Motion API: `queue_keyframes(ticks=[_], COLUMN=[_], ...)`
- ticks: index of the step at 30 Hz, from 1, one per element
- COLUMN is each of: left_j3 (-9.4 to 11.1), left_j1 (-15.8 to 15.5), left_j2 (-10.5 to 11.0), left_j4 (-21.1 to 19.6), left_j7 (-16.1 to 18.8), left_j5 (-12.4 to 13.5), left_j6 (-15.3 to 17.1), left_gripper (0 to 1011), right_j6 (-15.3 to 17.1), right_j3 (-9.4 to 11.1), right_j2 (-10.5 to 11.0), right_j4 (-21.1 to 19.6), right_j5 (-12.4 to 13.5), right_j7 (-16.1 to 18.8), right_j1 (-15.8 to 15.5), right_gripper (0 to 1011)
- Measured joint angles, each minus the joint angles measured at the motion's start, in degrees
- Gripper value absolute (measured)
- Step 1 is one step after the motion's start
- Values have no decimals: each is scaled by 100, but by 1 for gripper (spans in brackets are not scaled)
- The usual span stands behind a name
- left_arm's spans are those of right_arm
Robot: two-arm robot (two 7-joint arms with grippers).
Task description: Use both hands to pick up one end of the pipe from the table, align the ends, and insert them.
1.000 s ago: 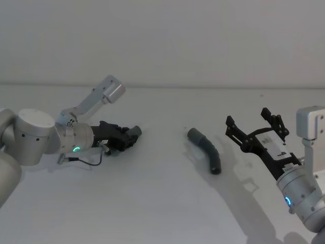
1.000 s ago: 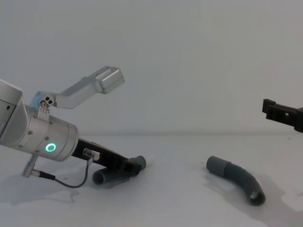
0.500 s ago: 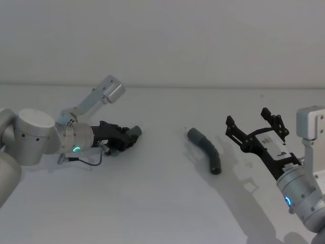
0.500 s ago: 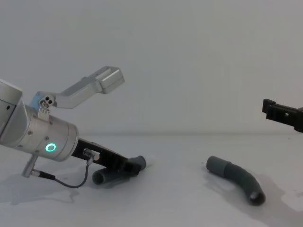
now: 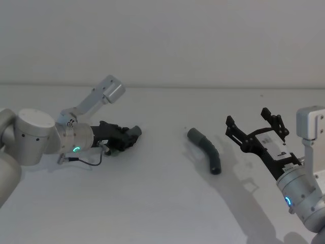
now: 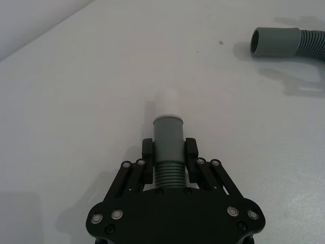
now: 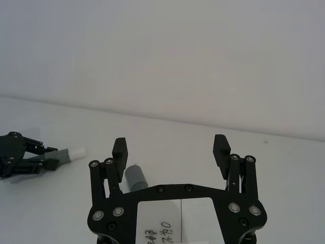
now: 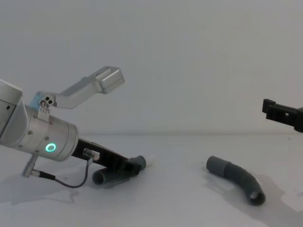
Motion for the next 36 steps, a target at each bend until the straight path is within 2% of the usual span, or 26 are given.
queue_keyframes(ticks=[14, 20, 25, 30, 36], left_j3=[0, 0, 0, 0, 0], left_j1=[0, 0, 0, 0, 0], left_j2=[0, 0, 0, 0, 0], left_j4=[0, 0, 0, 0, 0], left_j7=[0, 0, 0, 0, 0], left_j5=[0, 0, 0, 0, 0], left_j6=[0, 0, 0, 0, 0], left_gripper=[355, 355, 355, 355, 355], right_j6=[51, 345, 723, 1201, 1690], right_j3=[-11, -73, -170, -306, -462], right_j2=[21, 140, 298, 488, 613], right_j4=[-18, -109, -217, -317, -326], right_j5=[-17, -72, -150, -219, -273], right_j7=[20, 135, 293, 517, 778], right_j1=[-1, 3, 54, 197, 444], right_gripper=[1001, 1001, 1001, 1001, 1001])
